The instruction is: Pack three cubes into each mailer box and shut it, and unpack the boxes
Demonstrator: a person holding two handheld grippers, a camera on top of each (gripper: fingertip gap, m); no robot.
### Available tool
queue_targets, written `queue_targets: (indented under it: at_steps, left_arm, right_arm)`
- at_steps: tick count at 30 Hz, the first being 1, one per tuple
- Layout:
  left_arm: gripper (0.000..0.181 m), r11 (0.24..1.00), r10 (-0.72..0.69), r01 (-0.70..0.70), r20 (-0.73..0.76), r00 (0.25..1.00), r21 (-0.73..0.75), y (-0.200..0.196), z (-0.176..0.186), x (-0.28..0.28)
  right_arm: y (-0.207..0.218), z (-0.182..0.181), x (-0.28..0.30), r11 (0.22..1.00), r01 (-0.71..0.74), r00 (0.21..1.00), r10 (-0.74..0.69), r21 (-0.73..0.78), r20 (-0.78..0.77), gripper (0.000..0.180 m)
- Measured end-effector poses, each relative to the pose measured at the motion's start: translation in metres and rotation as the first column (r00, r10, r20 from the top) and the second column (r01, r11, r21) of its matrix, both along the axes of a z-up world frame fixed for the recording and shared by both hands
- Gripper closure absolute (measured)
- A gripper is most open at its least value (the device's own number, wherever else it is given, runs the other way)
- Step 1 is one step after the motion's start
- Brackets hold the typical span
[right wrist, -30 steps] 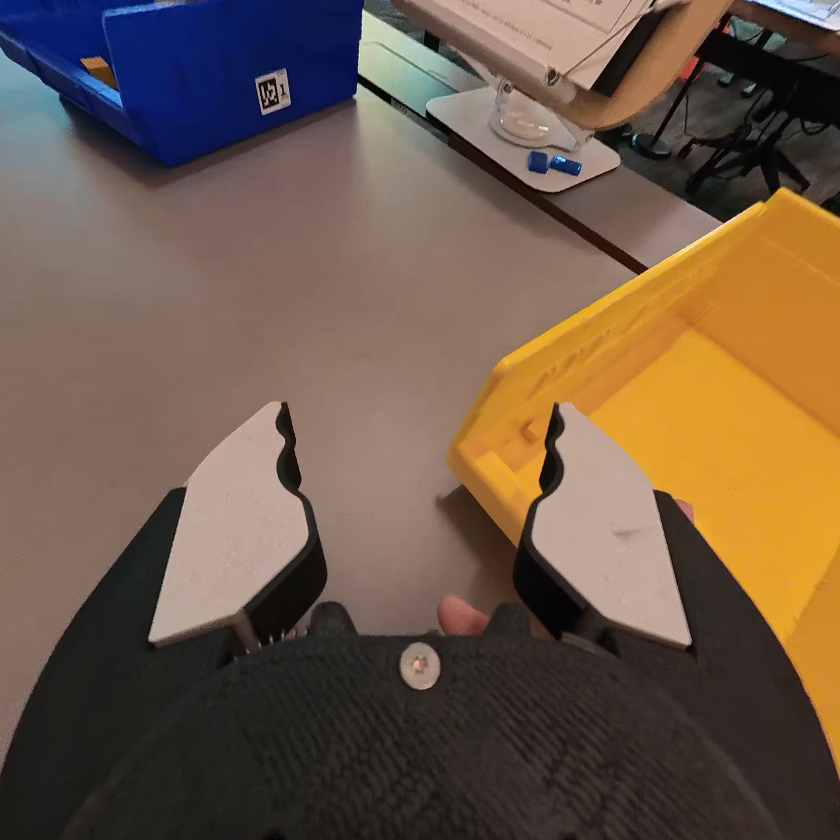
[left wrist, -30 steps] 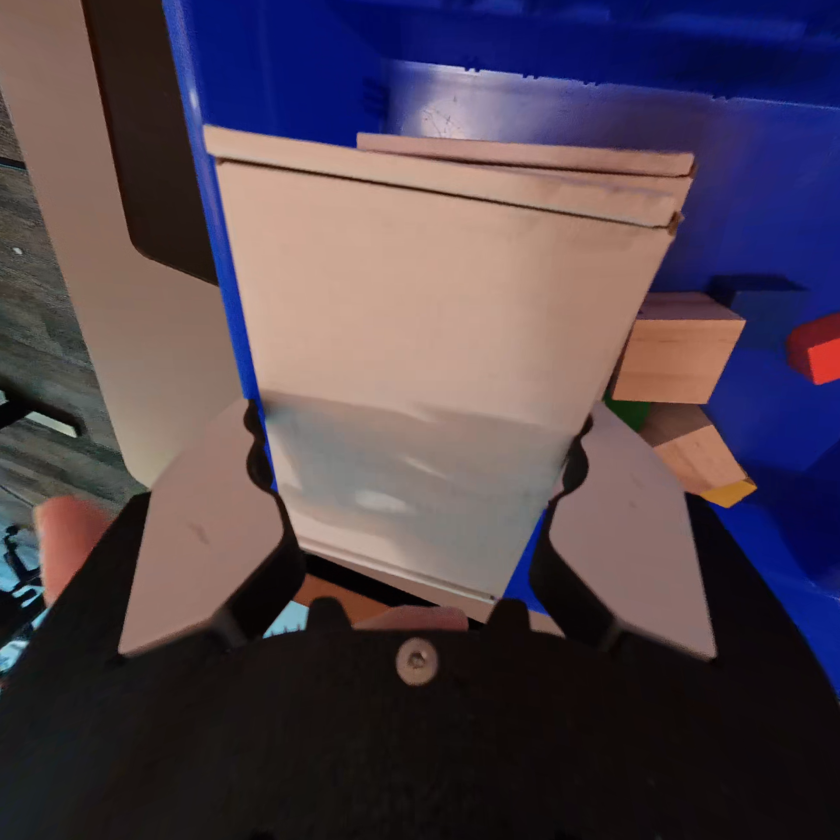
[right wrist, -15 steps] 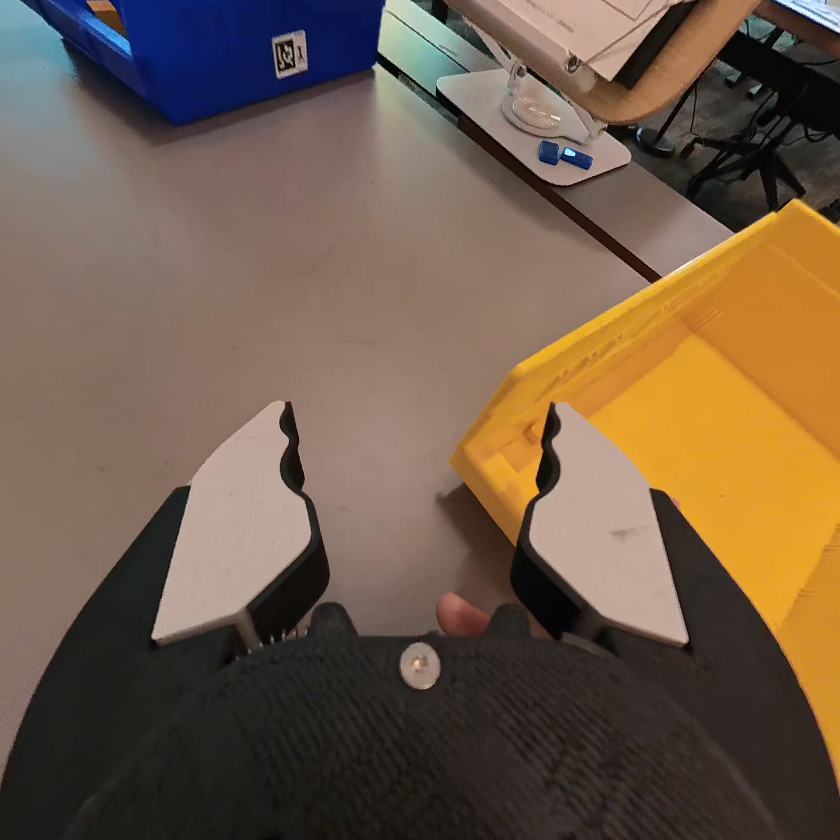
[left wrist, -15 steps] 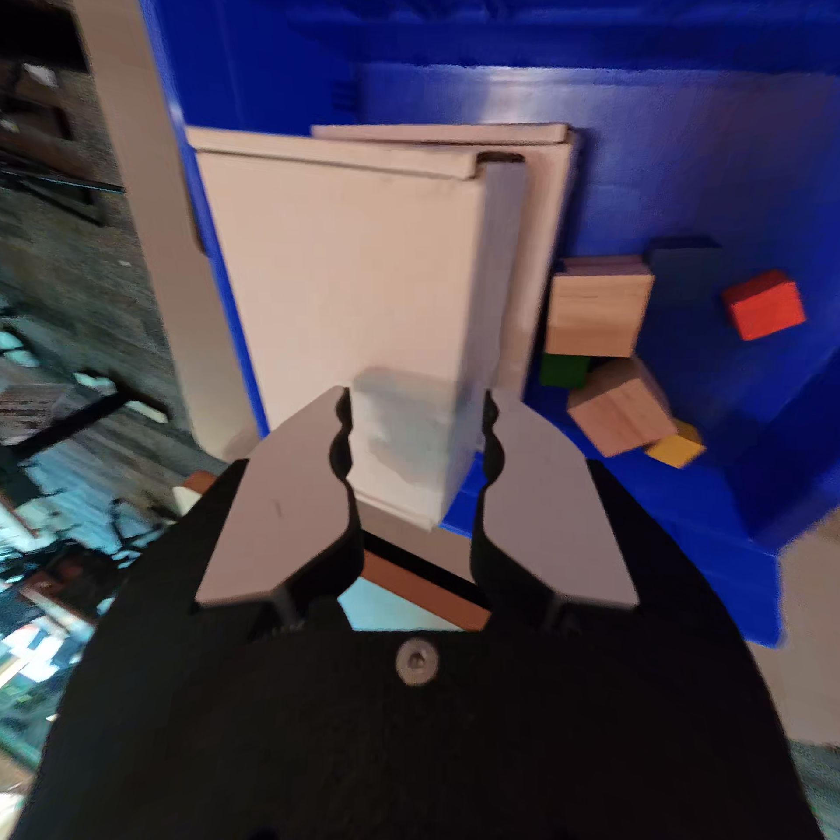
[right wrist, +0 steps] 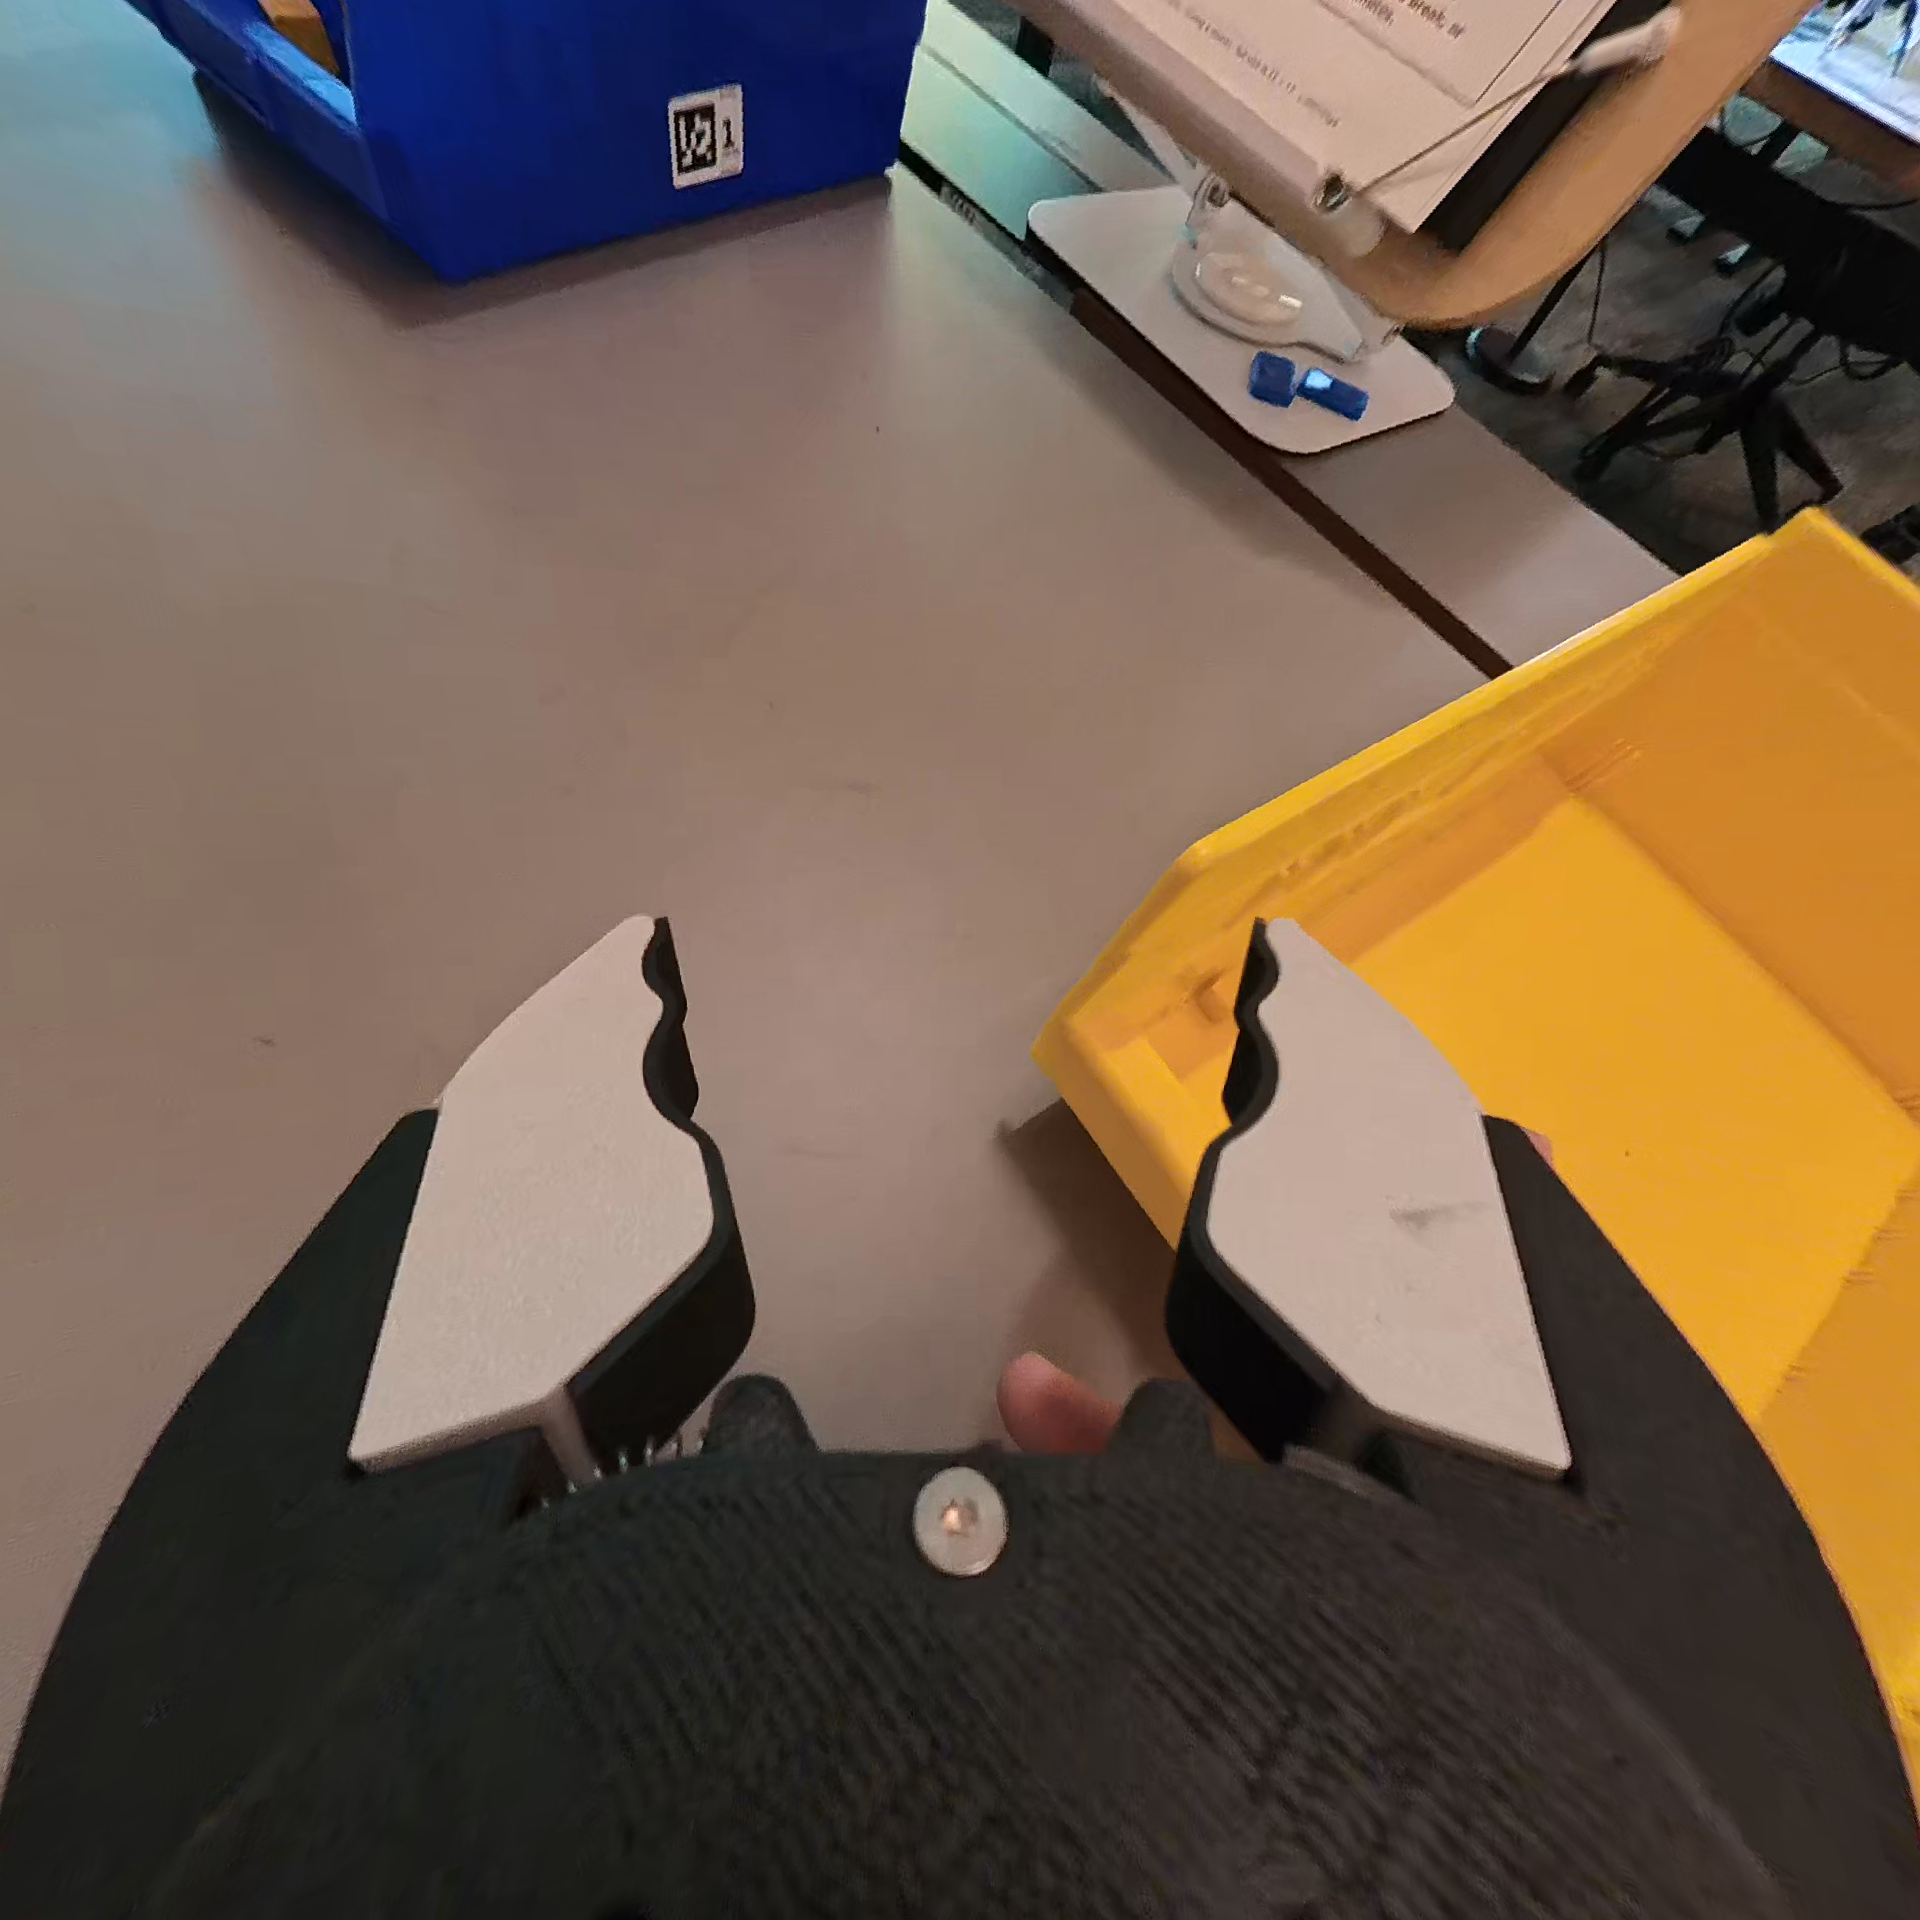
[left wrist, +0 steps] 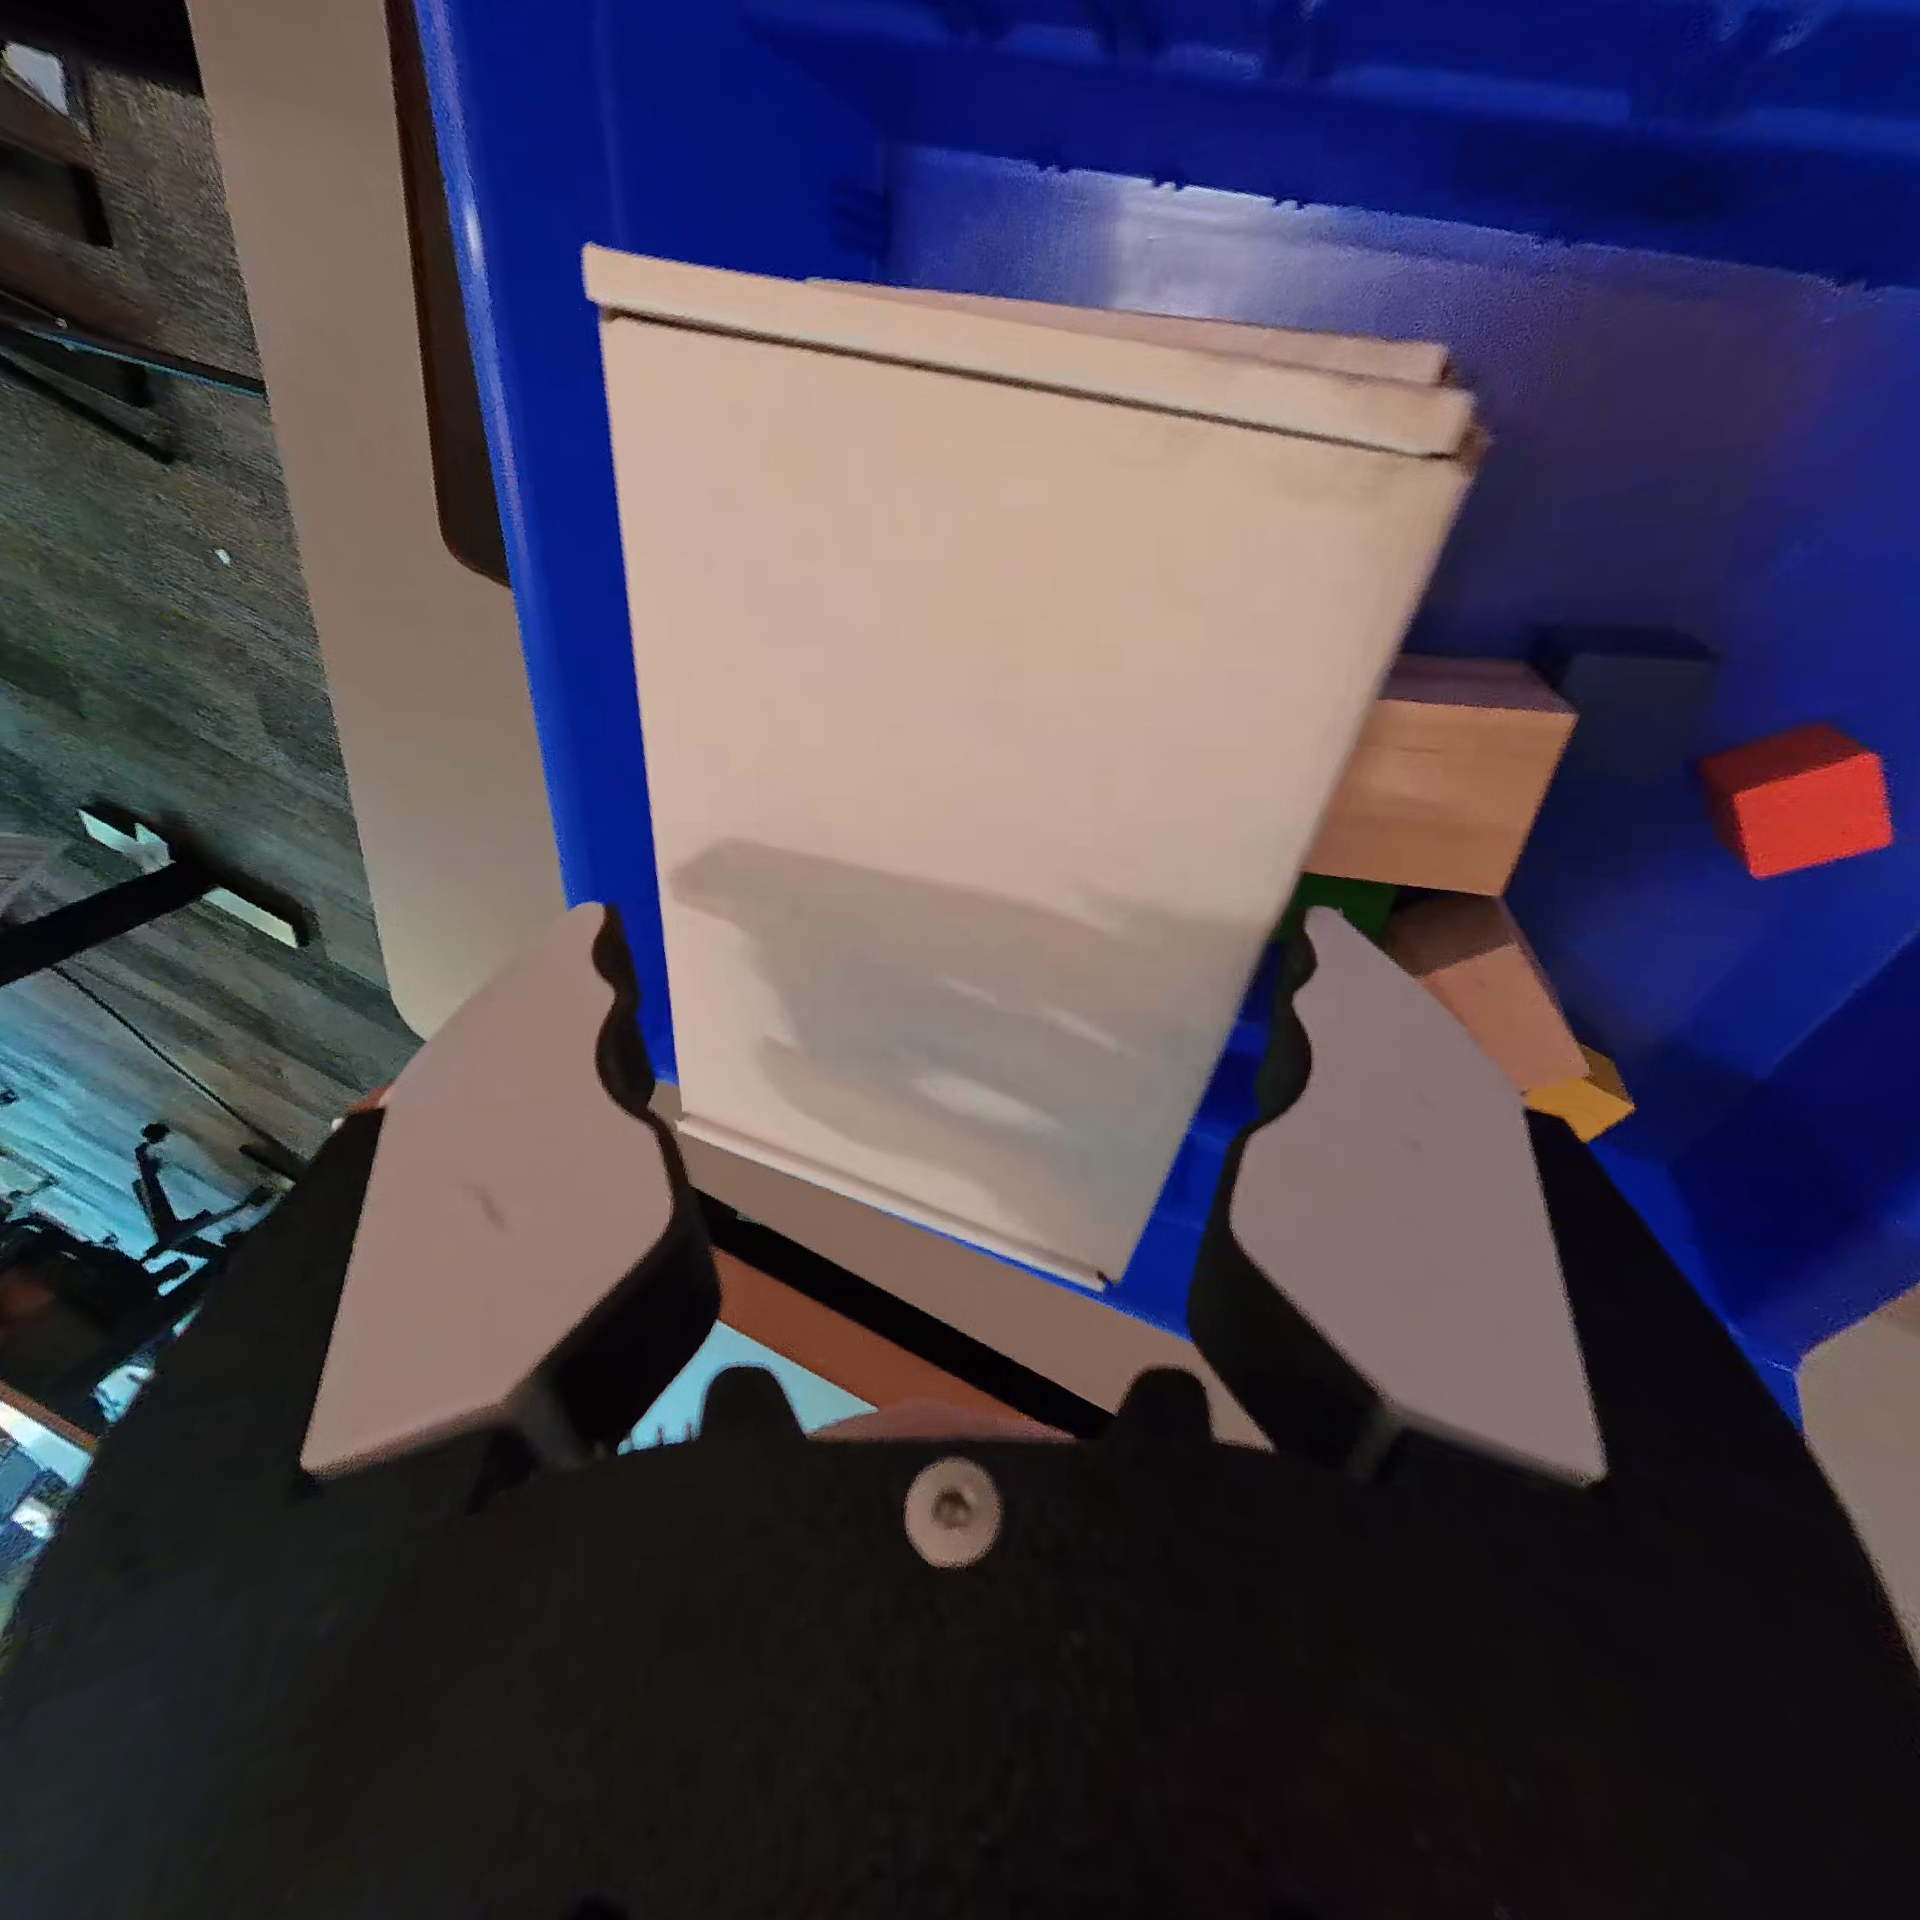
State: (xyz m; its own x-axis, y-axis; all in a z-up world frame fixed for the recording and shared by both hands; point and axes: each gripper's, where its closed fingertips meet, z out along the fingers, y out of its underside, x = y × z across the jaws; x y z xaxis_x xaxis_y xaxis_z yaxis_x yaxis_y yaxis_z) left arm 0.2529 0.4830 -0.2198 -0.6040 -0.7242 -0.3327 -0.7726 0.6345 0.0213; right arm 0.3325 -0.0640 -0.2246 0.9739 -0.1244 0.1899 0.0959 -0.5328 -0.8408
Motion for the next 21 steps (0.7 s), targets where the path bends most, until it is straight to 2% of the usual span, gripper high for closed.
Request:
queue_targets:
  at_steps: [4,8,14,17,21]
  left_arm:
    - [0.056,0.997,0.054,-0.059,-0.086,0.995,-0.051,0.01,-0.016,0.0]
    - [0.044,0.993,0.057,-0.068,-0.122,0.991,-0.093,0.012,-0.027,0.001]
    - [0.046,1.0,0.006,-0.002,-0.216,0.976,0.017,0.021,-0.028,-0.004]
    - [0.046,0.998,-0.013,-0.004,-0.286,0.958,-0.056,0.009,-0.022,-0.014]
    - [0.047,0.993,0.042,-0.069,-0.261,0.964,-0.097,0.002,-0.021,-0.013]
  right_arm:
    - [-0.004,-0.017,0.002,0.998,-0.01,1.0,0.01,-0.061,-0.009,0.078]
    - [-0.004,-0.022,0.004,0.998,-0.014,1.0,0.013,-0.059,-0.021,0.078]
    - [0.0,-0.029,-0.001,0.997,-0.053,0.998,0.05,-0.063,-0.041,0.078]
    - [-0.002,-0.035,-0.002,0.994,-0.06,0.998,0.056,-0.097,-0.038,0.078]
    - [-0.004,-0.035,-0.002,0.993,-0.062,0.998,0.06,-0.104,-0.023,0.078]
